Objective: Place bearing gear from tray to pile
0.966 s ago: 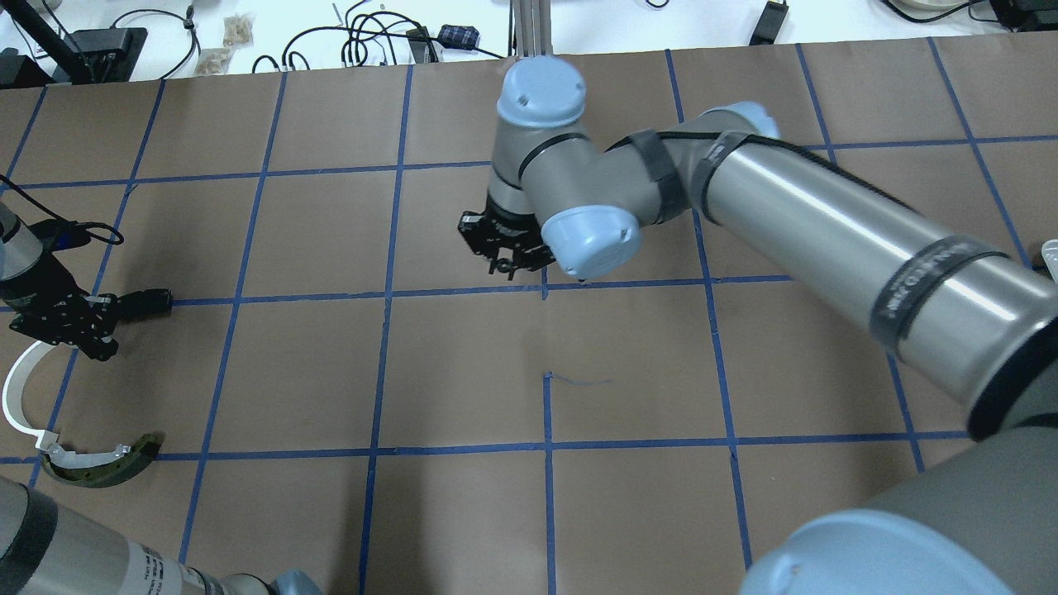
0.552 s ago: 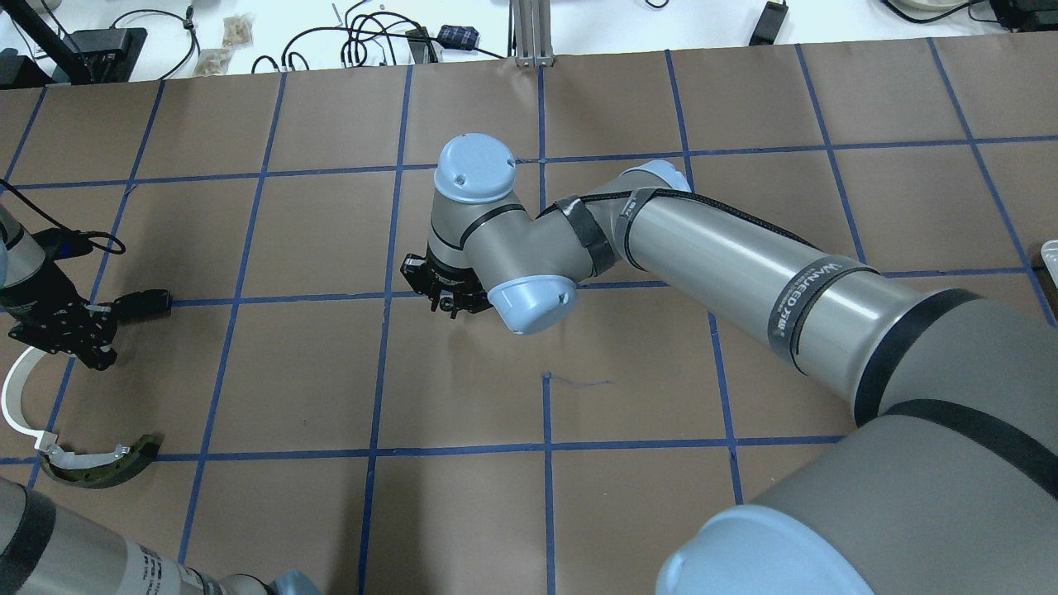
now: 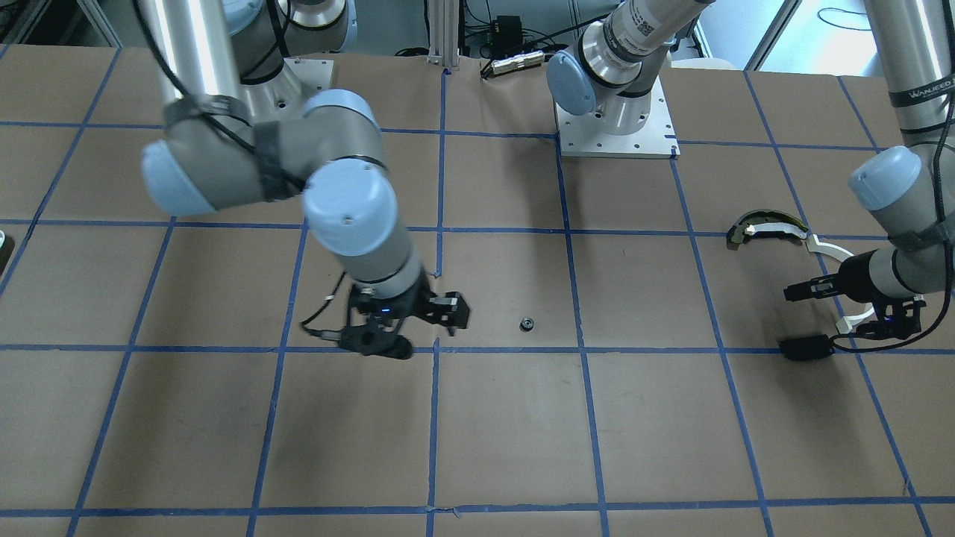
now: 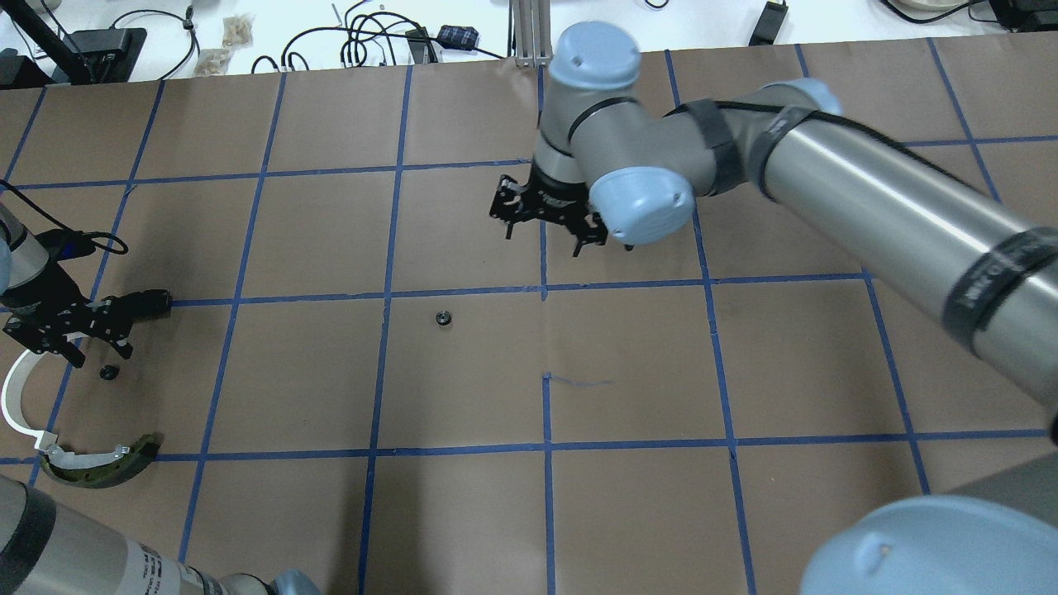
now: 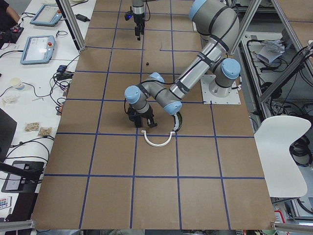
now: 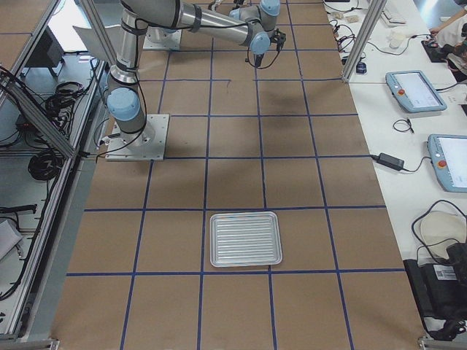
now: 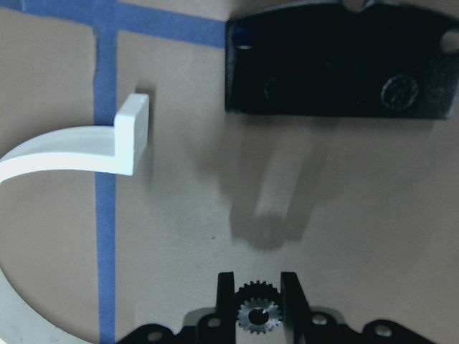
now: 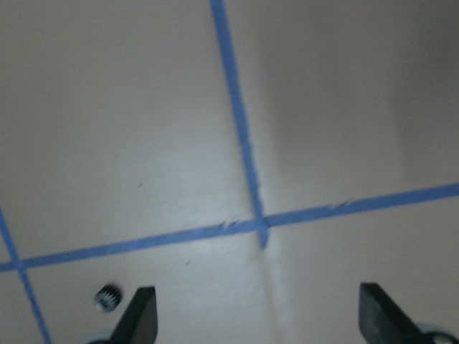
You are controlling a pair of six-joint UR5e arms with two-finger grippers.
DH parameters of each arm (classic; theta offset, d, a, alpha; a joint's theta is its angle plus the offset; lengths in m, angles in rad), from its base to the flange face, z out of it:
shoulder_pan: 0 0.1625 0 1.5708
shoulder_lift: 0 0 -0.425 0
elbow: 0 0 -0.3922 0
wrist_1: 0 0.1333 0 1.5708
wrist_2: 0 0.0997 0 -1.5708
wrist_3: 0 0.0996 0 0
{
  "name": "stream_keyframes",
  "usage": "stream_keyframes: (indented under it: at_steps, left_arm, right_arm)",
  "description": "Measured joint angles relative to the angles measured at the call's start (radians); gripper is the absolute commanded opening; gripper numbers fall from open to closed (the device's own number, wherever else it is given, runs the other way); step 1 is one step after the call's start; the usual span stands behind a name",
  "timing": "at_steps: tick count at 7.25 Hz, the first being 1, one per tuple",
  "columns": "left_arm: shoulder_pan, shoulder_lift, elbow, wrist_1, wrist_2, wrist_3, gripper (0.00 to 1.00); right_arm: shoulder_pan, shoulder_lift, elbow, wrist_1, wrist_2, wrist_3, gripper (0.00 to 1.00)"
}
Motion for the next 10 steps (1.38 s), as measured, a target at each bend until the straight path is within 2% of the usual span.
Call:
stream_keyframes:
  at_steps: [2,3,4,5,6,8,10]
  left_arm:
    - [-0.035,0.019,0.017,-0.003,-0.015,-0.003,1.00]
    - [-0.104,0.034,0.045,-0.002,-0.059,-0.023,1.00]
    - [-0.200,0.047,0.081,-0.001,-0.105,-0.070,1.00]
    - [-0.306,0.060,0.107,-0.001,-0.128,-0.118,1.00]
    - [-0.418,0.071,0.118,0.001,-0.138,-0.162,1.00]
    - [-0.631,0.074,0.117,0.011,-0.143,-0.276,1.00]
    - [-0.786,0.048,0.094,0.076,-0.157,-0.361,1.00]
  right_arm:
    - [-0.200,-0.142,-0.039,0.170,-0.079,-0.306,1.00]
    - [-0.251,-0.202,-0.089,0.286,-0.130,-0.373,1.00]
    - [-0.248,-0.254,-0.118,0.385,-0.163,-0.366,1.00]
    - [-0.207,-0.305,-0.101,0.443,-0.175,-0.333,1.00]
    - [-0.165,-0.346,-0.049,0.459,-0.175,-0.317,1.00]
    - [-0.149,-0.405,0.034,0.410,-0.184,-0.367,1.00]
    - [-0.186,-0.433,0.017,0.391,-0.197,-0.423,1.00]
